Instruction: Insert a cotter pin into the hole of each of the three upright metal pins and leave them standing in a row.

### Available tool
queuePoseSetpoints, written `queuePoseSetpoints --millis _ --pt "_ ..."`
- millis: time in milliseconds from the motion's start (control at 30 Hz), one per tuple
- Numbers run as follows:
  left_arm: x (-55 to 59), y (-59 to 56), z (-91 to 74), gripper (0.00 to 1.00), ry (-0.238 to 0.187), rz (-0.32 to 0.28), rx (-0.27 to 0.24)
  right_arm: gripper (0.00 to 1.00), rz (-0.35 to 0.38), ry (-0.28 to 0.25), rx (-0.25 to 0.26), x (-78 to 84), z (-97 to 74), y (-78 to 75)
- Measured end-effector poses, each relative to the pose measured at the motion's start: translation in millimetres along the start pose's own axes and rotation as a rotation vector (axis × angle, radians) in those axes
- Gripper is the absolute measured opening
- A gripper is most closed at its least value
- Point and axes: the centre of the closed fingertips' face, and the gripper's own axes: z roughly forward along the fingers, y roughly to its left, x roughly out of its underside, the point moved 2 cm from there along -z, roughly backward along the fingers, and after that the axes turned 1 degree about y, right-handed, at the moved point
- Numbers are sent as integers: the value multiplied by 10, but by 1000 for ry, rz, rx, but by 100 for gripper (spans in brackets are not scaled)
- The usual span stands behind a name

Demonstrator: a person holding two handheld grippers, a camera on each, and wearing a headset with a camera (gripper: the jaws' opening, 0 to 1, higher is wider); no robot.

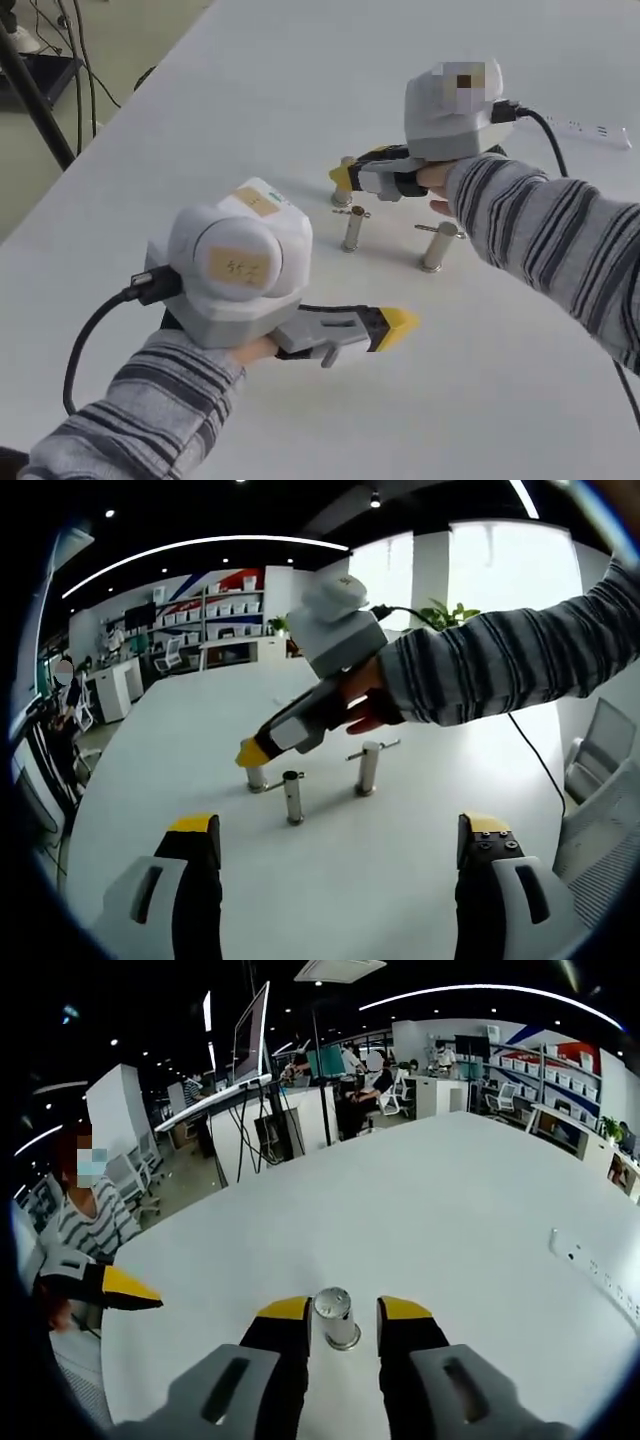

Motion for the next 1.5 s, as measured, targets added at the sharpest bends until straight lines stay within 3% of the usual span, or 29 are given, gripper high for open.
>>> queuePoseSetpoints --millis 433,833,1200,1500 --pt "3 -24 6 97 12 13 1 11 18 -6 -15 -43 53 47" --pt "-23 -20 2 99 -1 15 0 8 -50 19 19 -31 -51 30" --pt "-53 -46 1 99 -14 17 12 8 -51 38 62 -15 -302 -160" --pt "-58 -43 1 99 -21 -9 17 8 -35 56 124 87 -589 -413"
